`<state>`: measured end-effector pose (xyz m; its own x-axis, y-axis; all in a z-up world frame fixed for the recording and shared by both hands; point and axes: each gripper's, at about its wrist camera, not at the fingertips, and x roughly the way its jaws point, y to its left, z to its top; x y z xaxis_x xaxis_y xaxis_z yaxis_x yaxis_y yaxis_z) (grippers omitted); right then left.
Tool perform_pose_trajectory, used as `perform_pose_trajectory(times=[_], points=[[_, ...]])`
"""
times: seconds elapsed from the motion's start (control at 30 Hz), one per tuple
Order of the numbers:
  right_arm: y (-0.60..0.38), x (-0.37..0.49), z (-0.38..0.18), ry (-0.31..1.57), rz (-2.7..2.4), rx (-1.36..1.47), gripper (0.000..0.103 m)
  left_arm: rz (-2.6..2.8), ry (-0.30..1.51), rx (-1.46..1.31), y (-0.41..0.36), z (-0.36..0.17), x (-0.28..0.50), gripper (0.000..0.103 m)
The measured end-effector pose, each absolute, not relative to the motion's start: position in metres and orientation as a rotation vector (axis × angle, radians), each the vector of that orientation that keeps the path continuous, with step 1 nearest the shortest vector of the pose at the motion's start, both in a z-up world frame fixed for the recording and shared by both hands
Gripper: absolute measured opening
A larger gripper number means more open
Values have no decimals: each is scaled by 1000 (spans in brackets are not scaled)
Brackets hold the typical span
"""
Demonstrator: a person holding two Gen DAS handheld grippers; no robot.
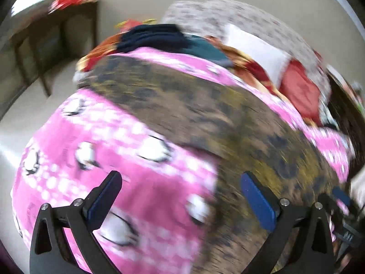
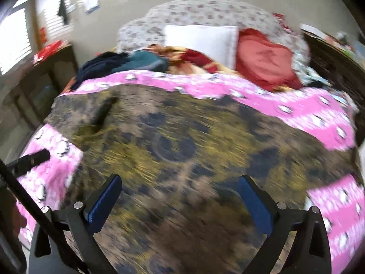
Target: Fold small clothes
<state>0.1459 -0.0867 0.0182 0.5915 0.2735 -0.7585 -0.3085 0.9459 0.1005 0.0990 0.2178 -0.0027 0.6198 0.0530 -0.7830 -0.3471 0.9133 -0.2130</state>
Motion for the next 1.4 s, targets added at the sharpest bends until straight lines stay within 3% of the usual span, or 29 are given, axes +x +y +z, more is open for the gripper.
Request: perform_pose_trajectory(times=[0.43, 0.77, 0.83, 0.87, 0.9, 1.1, 1.4], points=[[3, 206, -14, 925, 454, -98, 102, 414, 826, -789, 398, -41, 152, 103], [11, 234, -44, 958, 423, -115, 102, 430, 761, -903, 424, -63, 198, 101], [11, 238, -51, 972, 423, -102, 102, 388, 722, -915, 424, -61, 204, 71], [11, 240, -54, 979, 419, -102, 102, 364, 730, -912, 425, -61, 210, 34], [11, 241, -57, 984, 417, -101, 102, 364, 771, -897, 424, -62, 217, 10], [0, 236, -50, 977, 426, -60, 102, 350, 756, -804, 410, -39, 219, 6], [-53, 227, -17, 919, 371, -16, 102, 155, 643, -549, 312, 65, 202, 5]])
